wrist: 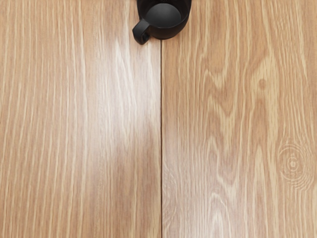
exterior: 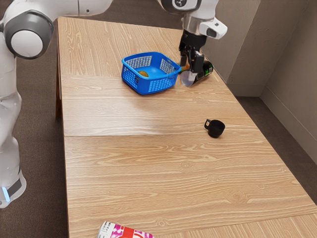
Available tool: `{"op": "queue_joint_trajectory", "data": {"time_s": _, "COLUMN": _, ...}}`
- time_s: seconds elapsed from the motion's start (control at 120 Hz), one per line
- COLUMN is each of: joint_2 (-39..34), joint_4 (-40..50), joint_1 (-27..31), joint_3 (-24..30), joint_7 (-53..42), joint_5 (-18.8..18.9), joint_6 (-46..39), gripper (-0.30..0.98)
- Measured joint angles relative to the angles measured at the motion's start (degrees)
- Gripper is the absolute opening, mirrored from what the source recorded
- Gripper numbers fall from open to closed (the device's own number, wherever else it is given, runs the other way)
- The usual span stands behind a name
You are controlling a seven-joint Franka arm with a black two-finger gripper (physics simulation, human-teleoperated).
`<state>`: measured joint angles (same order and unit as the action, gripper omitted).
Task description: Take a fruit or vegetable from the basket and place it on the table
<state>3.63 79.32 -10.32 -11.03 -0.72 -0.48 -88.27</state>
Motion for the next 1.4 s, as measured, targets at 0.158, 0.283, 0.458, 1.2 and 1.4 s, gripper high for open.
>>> {"op": "queue_joint_trajectory", "data": {"time_s": 0.158, "joint_2": 0.1, "joint_4": -0.59, "joint_1": -0.4, "joint_3": -0.48, "joint_7": -0.44, "joint_5": -0.1, "joint_6": 0.46, "gripper": 0.69}}
{"op": "queue_joint_trajectory", "data": {"time_s": 0.283, "joint_2": 0.94, "joint_4": -3.09, "joint_1": -2.26, "joint_3": -4.73, "joint_7": -0.59, "joint_5": 0.02, "joint_6": 0.66, "gripper": 0.68}}
{"op": "queue_joint_trajectory", "data": {"time_s": 0.458, "joint_2": 2.44, "joint_4": -3.27, "joint_1": 3.49, "joint_3": -15.68, "joint_7": -0.03, "joint_5": -0.31, "joint_6": 1.45, "gripper": 0.69}}
{"op": "queue_joint_trajectory", "data": {"time_s": 1.2, "joint_2": 10.45, "joint_4": -3.54, "joint_1": 15.61, "joint_3": -16.34, "joint_7": 20.12, "joint_5": -8.54, "joint_6": -0.25, "gripper": 0.69}}
{"op": "queue_joint_trajectory", "data": {"time_s": 1.4, "joint_2": 10.37, "joint_4": 0.27, "joint_1": 15.08, "joint_3": -16.1, "joint_7": 24.24, "joint_5": -9.83, "joint_6": -3.3, "gripper": 0.69}}
